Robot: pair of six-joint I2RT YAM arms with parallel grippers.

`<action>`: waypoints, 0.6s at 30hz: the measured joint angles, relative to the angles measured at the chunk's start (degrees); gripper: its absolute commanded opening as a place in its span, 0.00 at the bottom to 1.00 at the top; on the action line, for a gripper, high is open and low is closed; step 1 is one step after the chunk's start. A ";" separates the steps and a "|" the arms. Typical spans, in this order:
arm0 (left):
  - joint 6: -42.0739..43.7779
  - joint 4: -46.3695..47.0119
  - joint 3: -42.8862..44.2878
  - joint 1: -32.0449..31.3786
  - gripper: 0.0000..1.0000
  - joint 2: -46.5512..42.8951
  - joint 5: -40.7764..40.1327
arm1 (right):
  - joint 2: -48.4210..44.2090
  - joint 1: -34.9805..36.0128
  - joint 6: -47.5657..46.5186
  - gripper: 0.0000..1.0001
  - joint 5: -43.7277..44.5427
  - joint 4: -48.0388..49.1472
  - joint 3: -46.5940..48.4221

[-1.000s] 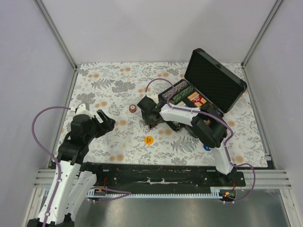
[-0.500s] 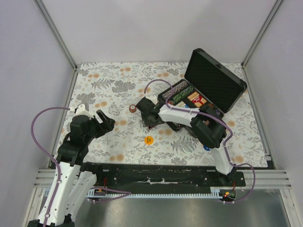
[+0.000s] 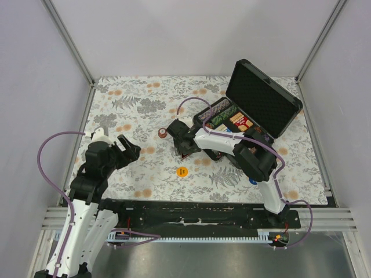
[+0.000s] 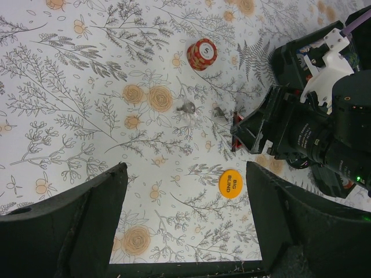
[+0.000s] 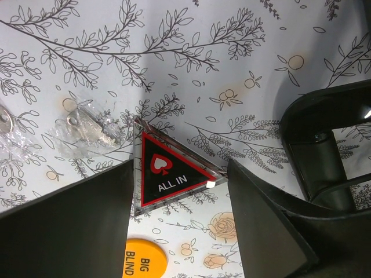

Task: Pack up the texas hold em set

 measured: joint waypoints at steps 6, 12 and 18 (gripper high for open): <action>0.00 0.02 0.00 0.00 0.88 -0.33 0.00 | -0.59 0.15 -1.14 0.56 0.50 -1.60 0.00; 0.00 0.02 0.00 0.00 0.88 -0.35 0.00 | -2.64 0.46 -3.76 0.56 0.83 -6.45 0.02; 0.00 0.02 -0.02 0.00 0.88 -0.35 0.00 | -8.72 -0.61 -5.60 0.55 1.09 -9.18 0.59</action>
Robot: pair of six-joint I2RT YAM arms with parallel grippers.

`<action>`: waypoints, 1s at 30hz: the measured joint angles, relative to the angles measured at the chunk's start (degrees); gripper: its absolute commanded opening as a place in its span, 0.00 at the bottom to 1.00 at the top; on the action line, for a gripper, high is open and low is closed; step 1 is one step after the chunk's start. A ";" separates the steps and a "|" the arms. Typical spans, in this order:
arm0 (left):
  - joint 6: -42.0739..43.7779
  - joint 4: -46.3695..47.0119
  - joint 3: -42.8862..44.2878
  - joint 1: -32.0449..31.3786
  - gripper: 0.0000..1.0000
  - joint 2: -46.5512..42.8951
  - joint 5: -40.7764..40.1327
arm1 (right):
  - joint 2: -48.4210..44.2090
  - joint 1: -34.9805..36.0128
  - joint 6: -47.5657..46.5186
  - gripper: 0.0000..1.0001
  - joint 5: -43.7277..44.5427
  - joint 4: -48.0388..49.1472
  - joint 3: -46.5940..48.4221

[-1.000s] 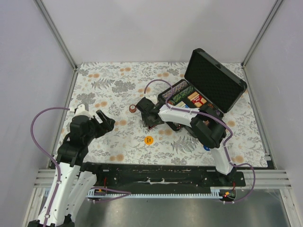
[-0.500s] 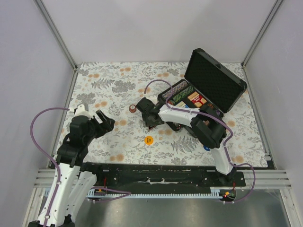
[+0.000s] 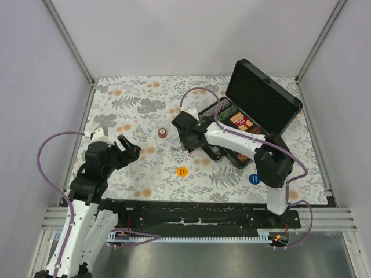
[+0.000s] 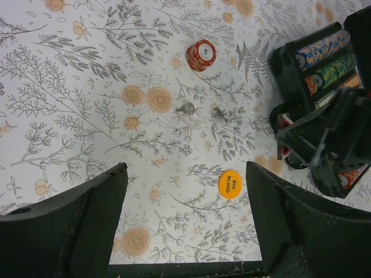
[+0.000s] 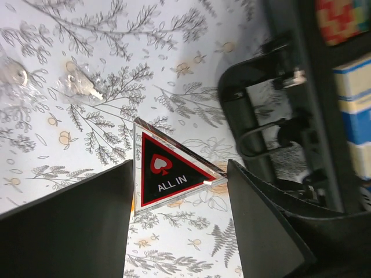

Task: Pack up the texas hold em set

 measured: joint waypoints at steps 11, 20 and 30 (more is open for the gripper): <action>0.00 0.13 -0.17 0.00 0.88 -0.17 0.00 | -11.43 -13.42 -3.67 0.55 2.91 -1.38 -0.90; 0.00 0.13 -0.20 0.00 0.88 -0.26 0.02 | -12.24 -24.74 -21.40 0.53 1.07 2.29 -4.48; 0.00 0.09 -0.20 0.00 0.88 -0.26 0.00 | -7.80 -33.48 -41.00 0.53 -11.65 4.52 -2.84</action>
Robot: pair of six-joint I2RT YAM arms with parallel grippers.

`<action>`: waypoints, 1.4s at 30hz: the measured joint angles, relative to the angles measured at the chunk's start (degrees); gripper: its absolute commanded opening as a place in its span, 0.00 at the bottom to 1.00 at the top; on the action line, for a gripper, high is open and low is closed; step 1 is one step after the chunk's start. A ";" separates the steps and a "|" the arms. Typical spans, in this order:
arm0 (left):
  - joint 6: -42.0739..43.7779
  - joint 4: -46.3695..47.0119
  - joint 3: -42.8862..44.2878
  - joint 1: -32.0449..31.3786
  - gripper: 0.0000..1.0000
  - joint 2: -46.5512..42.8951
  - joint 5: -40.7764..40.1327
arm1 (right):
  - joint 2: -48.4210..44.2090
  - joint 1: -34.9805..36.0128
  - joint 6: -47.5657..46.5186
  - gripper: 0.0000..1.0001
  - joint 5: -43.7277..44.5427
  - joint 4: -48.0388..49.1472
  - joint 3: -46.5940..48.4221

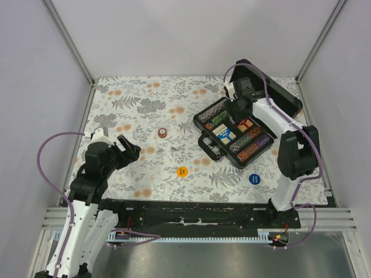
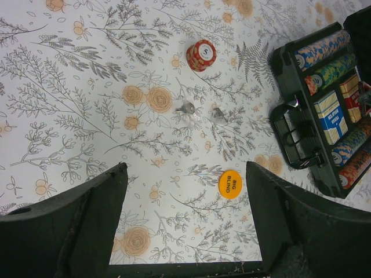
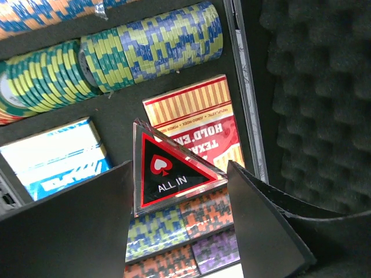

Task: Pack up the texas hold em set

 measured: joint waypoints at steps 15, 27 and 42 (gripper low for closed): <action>0.00 0.00 0.00 0.00 0.88 0.13 -0.59 | 4.26 -2.69 -12.26 0.58 -4.83 -0.48 0.92; 0.00 -0.02 0.00 0.00 0.88 0.26 -1.11 | 4.79 -2.69 -14.05 0.78 -1.14 1.68 0.83; 0.00 -0.02 0.00 0.00 0.88 0.31 -1.25 | 0.13 -0.57 -9.92 0.87 -3.17 1.03 0.92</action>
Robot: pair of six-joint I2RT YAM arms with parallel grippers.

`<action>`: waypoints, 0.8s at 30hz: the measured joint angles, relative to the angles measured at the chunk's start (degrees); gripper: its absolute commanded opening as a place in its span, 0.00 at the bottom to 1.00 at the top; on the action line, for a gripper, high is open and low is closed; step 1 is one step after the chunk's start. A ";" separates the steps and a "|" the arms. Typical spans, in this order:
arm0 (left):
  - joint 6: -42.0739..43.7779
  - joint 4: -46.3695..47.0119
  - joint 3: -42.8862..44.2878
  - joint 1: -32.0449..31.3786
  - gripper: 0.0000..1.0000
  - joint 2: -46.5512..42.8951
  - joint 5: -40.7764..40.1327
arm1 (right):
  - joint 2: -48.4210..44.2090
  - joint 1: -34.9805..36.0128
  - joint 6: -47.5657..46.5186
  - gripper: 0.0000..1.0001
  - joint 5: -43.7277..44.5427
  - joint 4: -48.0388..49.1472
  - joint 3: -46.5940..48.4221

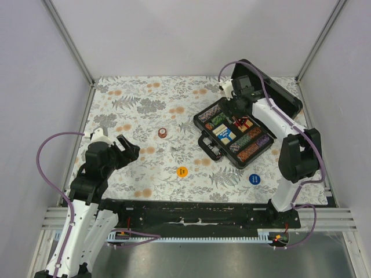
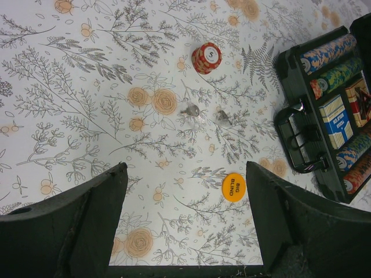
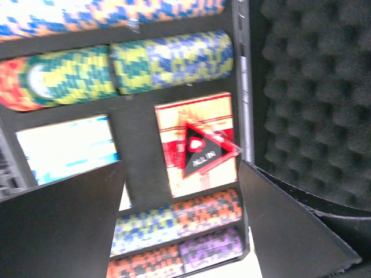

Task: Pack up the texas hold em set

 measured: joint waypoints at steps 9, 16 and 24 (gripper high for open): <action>0.00 0.00 0.00 0.00 0.88 -0.15 0.04 | -4.07 13.51 14.05 0.88 0.35 -2.89 -0.74; 0.00 0.07 0.00 -0.02 0.88 -0.26 0.31 | -8.39 20.63 27.30 0.89 -2.75 -4.07 -8.90; 0.00 0.24 -0.44 -0.02 0.88 -0.26 1.18 | -10.36 24.68 36.35 0.89 -3.41 -3.10 -12.94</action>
